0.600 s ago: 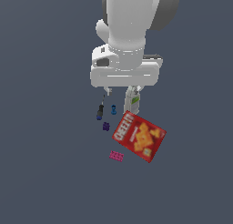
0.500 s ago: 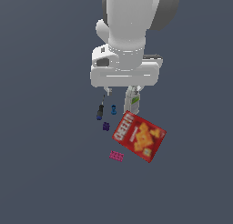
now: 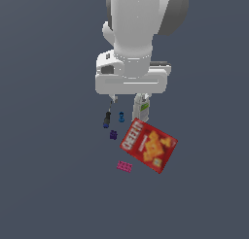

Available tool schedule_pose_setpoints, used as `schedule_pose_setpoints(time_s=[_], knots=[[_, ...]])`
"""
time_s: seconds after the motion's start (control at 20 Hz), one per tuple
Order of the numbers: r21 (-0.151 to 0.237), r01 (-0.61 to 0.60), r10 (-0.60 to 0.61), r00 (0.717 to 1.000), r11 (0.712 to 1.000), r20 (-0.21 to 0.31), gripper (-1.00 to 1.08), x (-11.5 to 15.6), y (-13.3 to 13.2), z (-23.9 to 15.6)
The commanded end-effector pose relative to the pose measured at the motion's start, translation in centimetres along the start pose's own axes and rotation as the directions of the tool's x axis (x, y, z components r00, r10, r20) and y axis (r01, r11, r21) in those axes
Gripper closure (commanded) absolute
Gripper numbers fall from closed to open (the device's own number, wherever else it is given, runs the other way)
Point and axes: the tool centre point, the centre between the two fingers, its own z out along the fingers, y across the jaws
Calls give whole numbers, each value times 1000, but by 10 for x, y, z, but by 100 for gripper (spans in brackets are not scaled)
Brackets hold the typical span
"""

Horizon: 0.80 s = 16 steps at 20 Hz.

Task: Pick up a designated object from a clutter of objects.

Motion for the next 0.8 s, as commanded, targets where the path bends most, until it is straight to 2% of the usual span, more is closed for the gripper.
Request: schedule_pose_setpoints(time_s=[0.0, 0.35, 0.75], knots=[[0, -2, 2, 1000, 1000, 1, -92, 0, 0, 0], [1, -6, 6, 1000, 1000, 1, -92, -3, 6, 12], [3, -22, 22, 1000, 1000, 0, -92, -15, 26, 53]])
